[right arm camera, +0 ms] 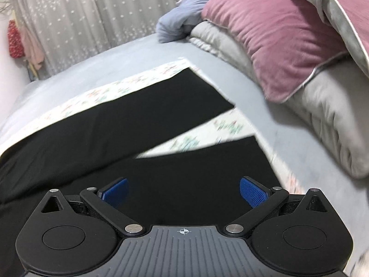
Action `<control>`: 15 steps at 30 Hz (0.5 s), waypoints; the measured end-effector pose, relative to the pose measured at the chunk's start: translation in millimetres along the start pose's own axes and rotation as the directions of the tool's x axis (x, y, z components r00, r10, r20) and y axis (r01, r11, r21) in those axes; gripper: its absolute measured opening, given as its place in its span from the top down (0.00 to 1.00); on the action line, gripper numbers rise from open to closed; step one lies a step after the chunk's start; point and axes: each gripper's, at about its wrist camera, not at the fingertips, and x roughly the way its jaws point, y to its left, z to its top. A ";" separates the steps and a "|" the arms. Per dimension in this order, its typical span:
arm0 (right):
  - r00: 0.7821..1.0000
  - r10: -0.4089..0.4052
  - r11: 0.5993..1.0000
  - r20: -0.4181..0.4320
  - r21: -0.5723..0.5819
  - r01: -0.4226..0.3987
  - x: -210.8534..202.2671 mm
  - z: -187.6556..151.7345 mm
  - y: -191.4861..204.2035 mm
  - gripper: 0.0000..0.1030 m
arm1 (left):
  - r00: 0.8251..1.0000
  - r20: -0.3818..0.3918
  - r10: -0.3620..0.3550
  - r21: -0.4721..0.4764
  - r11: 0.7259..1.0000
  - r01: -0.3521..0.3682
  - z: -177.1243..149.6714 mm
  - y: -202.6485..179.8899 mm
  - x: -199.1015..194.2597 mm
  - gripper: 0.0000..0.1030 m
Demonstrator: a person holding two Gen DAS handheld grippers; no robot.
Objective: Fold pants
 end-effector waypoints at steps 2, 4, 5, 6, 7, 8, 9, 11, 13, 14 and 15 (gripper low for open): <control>1.000 -0.011 0.999 0.012 -0.034 0.011 12.1 9.4 3.2 0.00 | 1.000 -0.013 0.019 0.017 1.000 -0.019 21.2 2.4 32.4 0.00; 0.999 -0.023 0.997 0.025 -0.080 0.025 22.0 12.2 8.2 0.00 | 0.999 -0.036 -0.003 0.018 1.000 0.004 35.7 2.6 59.1 0.00; 0.999 -0.029 0.994 0.025 -0.100 0.032 28.0 14.2 10.4 0.00 | 0.999 -0.049 -0.009 0.020 1.000 0.010 41.0 0.6 73.8 0.00; 0.999 -0.035 0.992 0.021 -0.122 0.037 35.8 16.9 12.6 0.00 | 0.998 -0.059 -0.013 0.034 0.999 0.015 44.5 -2.3 85.8 0.00; 0.999 -0.041 0.989 0.020 -0.142 0.043 42.6 20.0 13.7 0.00 | 0.998 -0.069 -0.007 0.058 0.998 0.011 47.3 -6.7 97.7 0.00; 0.998 -0.050 0.985 0.024 -0.161 0.053 49.4 24.7 13.3 0.00 | 0.997 -0.074 0.014 0.082 0.997 -0.008 49.4 -11.6 109.4 0.00; 0.998 -0.061 0.982 0.031 -0.179 0.065 55.5 28.7 14.0 0.00 | 0.996 -0.073 0.043 0.103 0.994 -0.036 49.8 -16.0 119.9 0.00; 0.996 -0.075 0.976 0.049 -0.203 0.083 66.1 39.5 13.3 0.00 | 0.991 -0.047 0.128 0.131 0.984 -0.121 45.4 -28.6 133.9 0.00; 0.993 -0.089 0.970 0.075 -0.222 0.104 80.0 52.9 12.9 0.02 | 0.990 -0.027 0.141 0.135 0.981 -0.136 38.0 -38.4 142.8 0.27; 0.991 -0.096 0.966 0.089 -0.232 0.114 89.1 60.9 12.2 0.02 | 0.993 -0.024 0.114 0.113 0.987 -0.111 35.8 -40.0 144.8 0.43; 0.988 -0.109 0.963 0.106 -0.237 0.132 98.9 68.5 11.2 0.04 | 0.993 -0.009 0.115 0.102 0.988 -0.113 35.9 -42.1 143.8 0.51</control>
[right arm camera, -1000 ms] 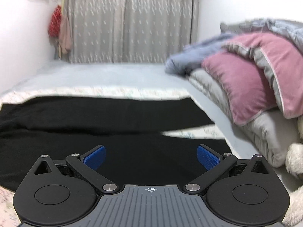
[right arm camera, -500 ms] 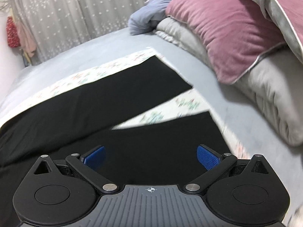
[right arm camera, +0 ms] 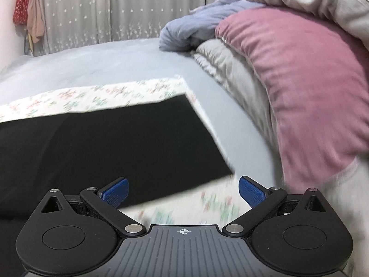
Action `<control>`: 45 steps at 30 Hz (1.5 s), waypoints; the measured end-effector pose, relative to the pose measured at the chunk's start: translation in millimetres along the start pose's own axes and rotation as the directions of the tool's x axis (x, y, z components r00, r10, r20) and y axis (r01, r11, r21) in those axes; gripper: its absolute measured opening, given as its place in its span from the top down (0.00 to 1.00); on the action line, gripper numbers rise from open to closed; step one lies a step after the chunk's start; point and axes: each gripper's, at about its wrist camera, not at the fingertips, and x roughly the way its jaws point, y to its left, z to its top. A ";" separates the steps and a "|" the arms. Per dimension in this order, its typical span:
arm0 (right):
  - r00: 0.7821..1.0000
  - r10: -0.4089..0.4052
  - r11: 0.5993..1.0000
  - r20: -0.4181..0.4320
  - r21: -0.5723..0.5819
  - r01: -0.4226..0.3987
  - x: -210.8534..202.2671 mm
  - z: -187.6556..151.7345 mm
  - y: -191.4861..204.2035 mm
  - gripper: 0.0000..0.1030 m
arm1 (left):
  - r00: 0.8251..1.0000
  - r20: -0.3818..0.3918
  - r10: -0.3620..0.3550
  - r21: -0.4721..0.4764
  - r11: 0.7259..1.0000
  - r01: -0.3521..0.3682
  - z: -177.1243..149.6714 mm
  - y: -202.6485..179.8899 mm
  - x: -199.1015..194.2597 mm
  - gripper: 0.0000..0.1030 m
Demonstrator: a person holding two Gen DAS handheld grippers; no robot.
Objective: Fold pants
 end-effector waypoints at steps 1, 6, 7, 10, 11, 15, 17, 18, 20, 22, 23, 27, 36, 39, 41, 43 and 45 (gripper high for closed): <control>1.000 -0.021 1.000 0.001 0.003 0.021 11.6 5.2 -3.0 0.09 | 1.000 0.006 0.002 0.022 1.000 -0.002 -0.9 -4.7 -0.3 0.59; 0.995 -0.052 0.995 -0.083 0.075 0.058 71.2 21.5 -20.5 0.68 | 0.999 0.044 0.022 0.074 0.997 -0.025 0.1 -4.4 -10.7 0.75; 0.993 -0.056 0.997 -0.102 0.056 0.062 80.1 23.0 -19.9 0.80 | 0.998 0.057 0.027 0.066 0.997 -0.031 2.3 -0.6 -12.3 0.76; 0.993 -0.056 0.997 -0.106 -0.052 0.051 89.2 24.8 -7.0 1.00 | 0.997 0.071 0.038 0.011 0.999 -0.039 10.6 13.2 -11.0 0.77; 0.991 -0.075 0.995 -0.107 -0.074 0.067 89.6 25.7 -2.1 1.00 | 0.997 0.067 0.036 0.003 0.999 -0.036 14.4 16.1 -8.0 0.77; 0.991 -0.115 0.991 -0.062 -0.072 0.111 85.7 33.2 1.6 1.00 | 0.998 0.058 0.015 0.032 0.999 -0.017 16.8 15.8 -5.5 0.77; 0.988 -0.144 0.989 -0.056 -0.040 0.142 84.6 35.8 -2.7 1.00 | 0.999 0.044 0.012 0.068 0.998 -0.015 14.9 9.9 -2.2 0.69; 0.984 -0.164 0.986 -0.073 -0.048 0.160 87.4 35.1 -3.9 1.00 | 0.999 0.039 0.005 0.067 0.998 -0.008 14.5 9.6 -3.2 0.65; 0.971 -0.213 0.970 -0.112 -0.139 0.197 97.6 31.3 1.5 1.00 | 0.999 0.038 -0.033 0.057 0.998 0.030 15.9 11.9 -6.8 0.42; 0.969 -0.228 0.955 -0.092 -0.217 0.204 99.2 31.1 11.0 0.93 | 0.998 0.055 -0.035 0.039 0.999 0.033 19.0 15.8 -12.8 0.22; 0.971 -0.225 0.956 -0.078 -0.212 0.204 97.3 35.0 14.3 0.90 | 0.997 0.068 -0.046 0.032 0.999 0.044 21.6 17.9 -15.7 0.18; 0.997 -0.036 0.997 -0.062 -0.066 0.032 93.8 66.2 32.0 0.24 | 0.991 0.061 -0.120 0.090 0.989 0.115 28.9 16.1 -15.0 0.00; 0.980 -0.097 0.995 -0.174 -0.043 0.090 160.3 113.5 89.6 0.11 | 0.990 -0.014 -0.137 0.191 0.972 0.138 11.4 4.5 8.7 0.26; 0.966 -0.172 0.985 -0.194 -0.009 0.174 177.9 110.7 69.1 0.11 | 0.990 0.002 -0.140 0.201 0.970 0.136 9.5 3.9 10.1 0.68; 0.977 -0.119 0.989 -0.176 0.066 0.133 178.8 101.6 50.4 0.14 | 0.988 0.001 -0.154 0.203 0.967 0.151 9.5 3.2 10.0 0.83; 0.988 -0.070 0.995 -0.138 0.062 0.079 177.2 96.9 47.4 0.73 | 0.994 0.012 -0.109 0.238 0.966 0.103 10.7 -2.6 7.4 0.85; 0.986 -0.095 0.995 -0.134 0.001 0.096 173.0 100.4 58.8 0.95 | 0.998 0.022 -0.062 0.222 0.974 0.056 14.8 -2.2 2.6 0.86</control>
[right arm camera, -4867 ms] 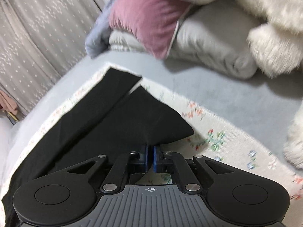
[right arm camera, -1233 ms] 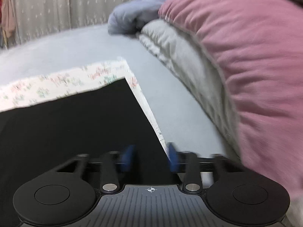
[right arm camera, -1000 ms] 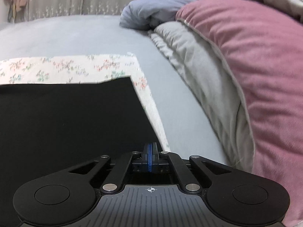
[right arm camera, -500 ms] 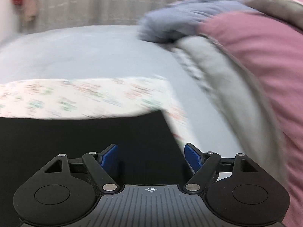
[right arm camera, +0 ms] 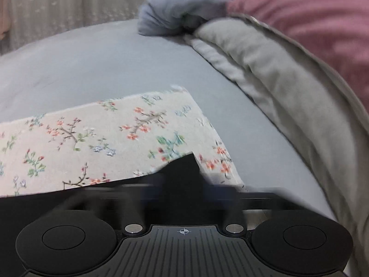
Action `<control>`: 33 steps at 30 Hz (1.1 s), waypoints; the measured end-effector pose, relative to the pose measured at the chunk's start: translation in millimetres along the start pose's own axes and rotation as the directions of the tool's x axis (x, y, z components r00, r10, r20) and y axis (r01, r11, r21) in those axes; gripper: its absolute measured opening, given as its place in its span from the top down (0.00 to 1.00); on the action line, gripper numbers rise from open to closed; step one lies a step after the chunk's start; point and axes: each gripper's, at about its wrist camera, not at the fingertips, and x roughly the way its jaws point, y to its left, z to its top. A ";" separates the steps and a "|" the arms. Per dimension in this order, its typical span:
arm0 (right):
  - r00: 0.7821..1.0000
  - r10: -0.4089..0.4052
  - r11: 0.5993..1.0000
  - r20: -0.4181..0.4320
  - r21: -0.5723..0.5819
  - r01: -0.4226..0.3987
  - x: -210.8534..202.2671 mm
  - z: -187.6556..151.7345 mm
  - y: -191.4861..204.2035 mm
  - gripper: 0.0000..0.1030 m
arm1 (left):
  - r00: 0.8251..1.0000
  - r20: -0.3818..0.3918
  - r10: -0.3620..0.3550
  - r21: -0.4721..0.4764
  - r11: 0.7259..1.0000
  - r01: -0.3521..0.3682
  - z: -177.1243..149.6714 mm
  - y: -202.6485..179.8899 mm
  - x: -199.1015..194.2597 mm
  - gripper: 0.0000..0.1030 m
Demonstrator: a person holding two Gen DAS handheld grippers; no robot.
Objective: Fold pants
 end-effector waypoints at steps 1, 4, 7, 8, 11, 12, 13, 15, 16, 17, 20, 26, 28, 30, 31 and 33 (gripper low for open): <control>1.000 -0.014 0.999 0.015 -0.042 0.015 -4.3 2.4 5.1 0.95 | 1.000 0.013 0.003 -0.030 1.000 -0.002 2.1 4.7 -5.9 0.86; 0.990 0.022 1.000 0.137 0.008 -0.024 -43.3 11.3 -4.9 0.96 | 0.998 0.068 -0.005 -0.070 0.997 0.010 4.3 17.1 -30.4 0.86; 0.963 0.074 0.997 0.257 -0.016 -0.072 -92.6 12.7 -23.8 0.96 | 0.992 0.121 -0.031 -0.119 0.992 0.046 -5.1 32.9 -65.9 0.86; 0.947 0.102 0.995 0.303 -0.028 -0.098 -112.6 7.5 -32.2 0.96 | 0.988 0.143 -0.055 -0.134 0.988 0.074 -11.9 39.4 -82.3 0.86; 0.881 0.207 0.978 0.425 -0.095 -0.183 -184.3 -29.5 -63.1 0.96 | 0.973 0.208 -0.103 -0.124 0.984 0.131 -41.8 59.5 -138.6 0.85; 0.872 0.226 0.974 0.435 -0.119 -0.193 -207.0 -49.4 -74.7 0.96 | 0.970 0.218 -0.111 -0.121 0.983 0.140 -54.4 67.0 -155.9 0.85; 0.870 0.239 0.970 0.432 -0.136 -0.199 -226.7 -71.8 -87.4 0.96 | 0.969 0.223 -0.110 -0.109 0.985 0.137 -68.1 71.8 -172.5 0.85; 0.878 0.257 0.966 0.404 -0.135 -0.220 -254.4 -115.7 -111.8 0.96 | 0.970 0.210 -0.120 -0.076 0.988 0.138 -95.4 80.1 -191.8 0.82; 0.886 0.264 0.964 0.380 -0.130 -0.232 -264.8 -139.9 -124.9 0.96 | 0.973 0.191 -0.127 -0.040 0.990 0.137 -109.6 81.1 -197.3 0.81; 0.898 0.269 0.963 0.348 -0.120 -0.241 -271.8 -164.9 -137.5 0.96 | 0.976 0.163 -0.144 -0.019 0.989 0.149 -121.7 82.2 -199.3 0.78; 0.937 0.257 0.965 0.238 -0.111 -0.236 -273.2 -219.9 -155.5 0.95 | 0.976 0.007 -0.219 -0.087 0.972 0.219 -150.4 98.6 -193.6 0.47; 0.971 0.235 0.972 0.033 0.004 -0.235 -268.6 -265.8 -171.6 0.71 | 0.972 -0.005 -0.237 -0.257 0.939 0.228 -182.1 136.8 -220.5 0.18; 0.975 0.218 0.969 0.042 0.106 -0.221 -277.1 -266.1 -180.4 0.46 | 0.971 0.014 -0.240 -0.315 0.920 0.232 -186.5 143.7 -232.4 0.18; 0.972 0.230 0.954 0.044 0.189 -0.234 -284.0 -268.1 -187.9 0.39 | 0.966 0.043 -0.254 -0.387 0.887 0.250 -190.4 151.7 -240.4 0.15; 0.967 0.251 0.943 0.049 0.214 -0.255 -284.9 -269.7 -190.3 0.39 | 0.961 0.052 -0.271 -0.424 0.865 0.267 -193.3 155.7 -241.8 0.13; 0.961 0.271 0.928 0.044 0.254 -0.273 -288.0 -271.7 -187.1 0.37 | 0.957 0.060 -0.283 -0.488 0.828 0.276 -195.5 158.4 -242.6 0.12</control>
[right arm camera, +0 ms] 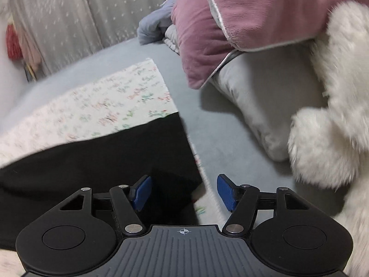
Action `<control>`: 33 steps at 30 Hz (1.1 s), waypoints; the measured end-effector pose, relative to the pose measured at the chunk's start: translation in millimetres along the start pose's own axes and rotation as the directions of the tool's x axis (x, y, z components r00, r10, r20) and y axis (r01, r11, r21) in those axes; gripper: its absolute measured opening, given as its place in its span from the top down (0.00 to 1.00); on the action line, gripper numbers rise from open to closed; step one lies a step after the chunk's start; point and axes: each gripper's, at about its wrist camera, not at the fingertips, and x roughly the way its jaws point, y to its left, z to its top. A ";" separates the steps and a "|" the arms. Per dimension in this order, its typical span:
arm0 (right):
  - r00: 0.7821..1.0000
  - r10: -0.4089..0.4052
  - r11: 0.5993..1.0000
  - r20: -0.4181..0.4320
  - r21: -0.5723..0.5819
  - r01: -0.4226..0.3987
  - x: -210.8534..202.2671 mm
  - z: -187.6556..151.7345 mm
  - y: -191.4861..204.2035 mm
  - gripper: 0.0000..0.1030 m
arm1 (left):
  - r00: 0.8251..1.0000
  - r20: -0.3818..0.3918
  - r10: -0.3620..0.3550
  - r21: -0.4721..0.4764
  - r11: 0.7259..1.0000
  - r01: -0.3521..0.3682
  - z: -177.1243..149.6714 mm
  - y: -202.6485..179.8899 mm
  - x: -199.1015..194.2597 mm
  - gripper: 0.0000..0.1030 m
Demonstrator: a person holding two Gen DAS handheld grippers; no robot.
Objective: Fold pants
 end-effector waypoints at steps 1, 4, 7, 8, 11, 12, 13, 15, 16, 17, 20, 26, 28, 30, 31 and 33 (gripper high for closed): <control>1.000 0.011 1.000 -0.008 0.022 -0.010 -3.7 -3.1 -3.3 0.36 | 1.000 0.006 -0.003 -0.023 1.000 0.003 -0.8 0.4 1.0 0.12; 0.998 0.054 0.995 -0.039 0.088 -0.050 -8.1 -13.3 -1.4 0.34 | 1.000 0.011 -0.017 -0.091 0.996 0.018 -2.5 -1.6 7.9 0.11; 0.995 0.074 0.990 -0.060 0.121 -0.066 -9.6 -20.4 2.2 0.30 | 1.000 -0.005 -0.023 -0.141 0.990 0.022 -1.2 -9.9 18.9 0.11; 0.995 0.074 0.990 -0.067 0.129 -0.065 -9.1 -21.4 2.8 0.30 | 0.999 -0.017 -0.029 -0.162 0.986 0.026 -1.0 -13.0 21.1 0.11; 0.995 0.064 0.985 -0.071 0.163 -0.051 -9.5 -23.5 1.3 0.30 | 0.998 -0.064 -0.010 -0.242 0.970 -0.005 -5.1 -15.1 23.2 0.05; 0.995 0.067 0.982 -0.071 0.179 -0.053 -11.7 -24.5 -0.2 0.30 | 0.997 -0.082 0.000 -0.264 0.964 -0.021 -6.4 -14.3 24.5 0.05; 0.995 0.074 0.979 -0.069 0.193 -0.059 -13.7 -25.7 -2.3 0.30 | 0.996 -0.091 0.010 -0.287 0.957 -0.035 -7.5 -13.0 25.0 0.05; 0.995 0.072 0.976 -0.072 0.211 -0.056 -21.2 -29.3 -6.9 0.30 | 0.996 -0.093 0.014 -0.333 0.942 -0.044 -8.0 -8.6 25.1 0.05; 0.996 0.059 0.976 -0.074 0.213 -0.042 -23.5 -31.0 -8.2 0.30 | 0.995 -0.096 0.021 -0.356 0.933 -0.054 -8.0 -7.3 25.2 0.05; 0.996 0.050 0.977 -0.078 0.213 -0.032 -24.8 -32.4 -9.4 0.30 | 0.994 -0.103 0.028 -0.376 0.924 -0.065 -8.1 -6.7 25.4 0.05; 0.994 0.067 0.970 -0.085 0.237 -0.045 -27.2 -38.4 -13.2 0.30 | 0.989 -0.133 0.064 -0.418 0.901 -0.115 -10.5 -7.4 22.8 0.05; 0.993 0.048 0.970 -0.109 0.243 -0.020 -14.4 -46.0 -15.5 0.30 | 0.986 -0.137 0.101 -0.359 0.922 -0.144 -9.1 -18.7 38.5 0.10; 0.993 0.044 0.967 -0.110 0.253 -0.015 -8.0 -46.4 -15.5 0.32 | 0.984 -0.125 0.125 -0.345 0.925 -0.161 -7.6 -19.7 46.8 0.37; 0.995 0.020 0.970 -0.098 0.242 0.004 -5.9 -45.0 -12.9 0.49 | 0.983 -0.113 0.147 -0.310 0.935 -0.175 -5.1 -22.8 52.2 0.61; 0.996 -0.003 0.975 -0.094 0.222 0.024 -4.9 -43.8 -11.1 0.75 | 0.983 -0.105 0.151 -0.291 0.941 -0.176 -3.3 -25.1 53.8 0.65; 0.994 -0.022 0.976 -0.109 0.213 0.045 0.3 -41.0 -11.5 1.00 | 0.984 -0.080 0.161 -0.242 0.954 -0.175 4.8 -32.2 51.8 0.69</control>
